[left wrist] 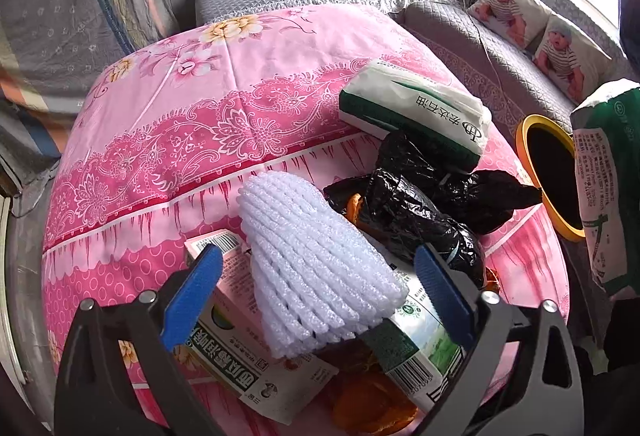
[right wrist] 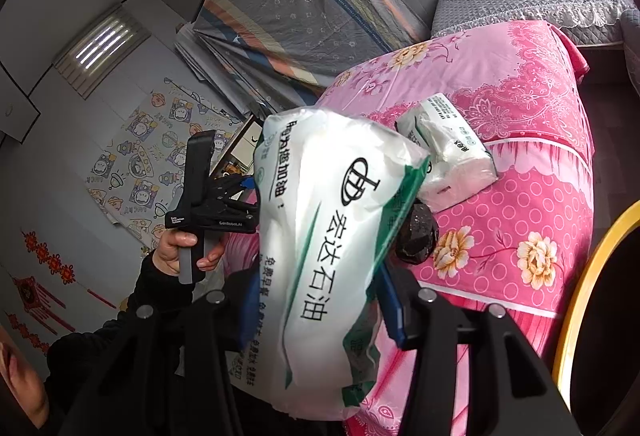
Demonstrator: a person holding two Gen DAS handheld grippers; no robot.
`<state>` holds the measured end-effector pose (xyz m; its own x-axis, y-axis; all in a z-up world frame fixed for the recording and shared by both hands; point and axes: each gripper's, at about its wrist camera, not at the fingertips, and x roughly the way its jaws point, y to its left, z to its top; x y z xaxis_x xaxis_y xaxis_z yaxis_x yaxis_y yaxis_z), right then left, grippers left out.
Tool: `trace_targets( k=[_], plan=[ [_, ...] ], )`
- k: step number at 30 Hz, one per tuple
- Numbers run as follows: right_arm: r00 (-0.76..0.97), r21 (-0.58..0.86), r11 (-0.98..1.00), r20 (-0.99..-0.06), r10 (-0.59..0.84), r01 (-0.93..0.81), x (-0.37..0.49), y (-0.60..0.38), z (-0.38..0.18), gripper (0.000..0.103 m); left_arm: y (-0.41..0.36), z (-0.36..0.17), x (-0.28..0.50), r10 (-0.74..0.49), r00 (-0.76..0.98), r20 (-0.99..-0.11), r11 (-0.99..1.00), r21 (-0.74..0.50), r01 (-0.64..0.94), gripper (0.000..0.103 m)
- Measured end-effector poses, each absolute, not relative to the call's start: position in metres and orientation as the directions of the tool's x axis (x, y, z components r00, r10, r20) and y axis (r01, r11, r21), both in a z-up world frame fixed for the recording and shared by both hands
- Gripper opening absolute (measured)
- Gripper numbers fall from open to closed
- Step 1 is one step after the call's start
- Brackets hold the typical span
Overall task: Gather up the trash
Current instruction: 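Grasp the white mesh sponge with the left gripper while the right gripper holds the bag, then carry sponge and bag over the yellow bin and open both grippers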
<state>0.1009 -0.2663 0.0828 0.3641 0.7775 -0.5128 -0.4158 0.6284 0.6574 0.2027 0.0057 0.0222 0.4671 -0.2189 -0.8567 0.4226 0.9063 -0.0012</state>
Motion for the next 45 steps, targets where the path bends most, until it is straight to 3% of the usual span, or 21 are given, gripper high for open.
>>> trace_targets(
  k=[1,4,6,9,15,22,28,45],
  plan=[
    [0.363,0.662,0.626,-0.511,0.779,-0.412,0.101,-0.267,0.083,0.047,0.004,0.021,0.203,-0.215,0.458,-0.862,0.903,0.004,0.431,0.067],
    [0.362,0.671,0.621,-0.507,0.783,-0.404,0.102,-0.267,0.082,0.047,0.001,0.013,0.204,-0.182,0.439,-0.88,0.898,0.034,0.44,0.057],
    [0.359,0.675,0.619,-0.505,0.784,-0.401,0.101,-0.267,0.083,0.047,0.002,0.009,0.205,-0.167,0.432,-0.886,0.898,0.044,0.438,0.04],
    [0.362,0.677,0.62,-0.505,0.783,-0.397,0.101,-0.268,0.083,0.047,0.009,0.01,0.205,-0.181,0.432,-0.883,0.901,0.027,0.433,0.027],
    [0.373,0.676,0.625,-0.505,0.778,-0.389,0.099,-0.269,0.085,0.047,0.025,0.029,0.193,-0.255,0.484,-0.837,0.9,-0.022,0.436,0.025],
    [0.384,0.665,0.631,-0.504,0.774,-0.4,0.094,-0.265,0.092,0.047,0.056,0.076,0.16,-0.338,0.642,-0.688,0.917,-0.088,0.389,0.025],
    [0.393,0.66,0.641,-0.51,0.765,-0.392,0.093,-0.261,0.09,0.047,0.057,0.097,0.126,-0.319,0.741,-0.59,0.936,-0.075,0.344,0.025],
    [0.562,0.645,0.713,-0.495,0.663,-0.273,0.074,-0.318,0.091,0.047,-0.024,0.092,0.11,-0.494,0.68,-0.541,0.849,-0.132,0.512,0.025]
  ],
)
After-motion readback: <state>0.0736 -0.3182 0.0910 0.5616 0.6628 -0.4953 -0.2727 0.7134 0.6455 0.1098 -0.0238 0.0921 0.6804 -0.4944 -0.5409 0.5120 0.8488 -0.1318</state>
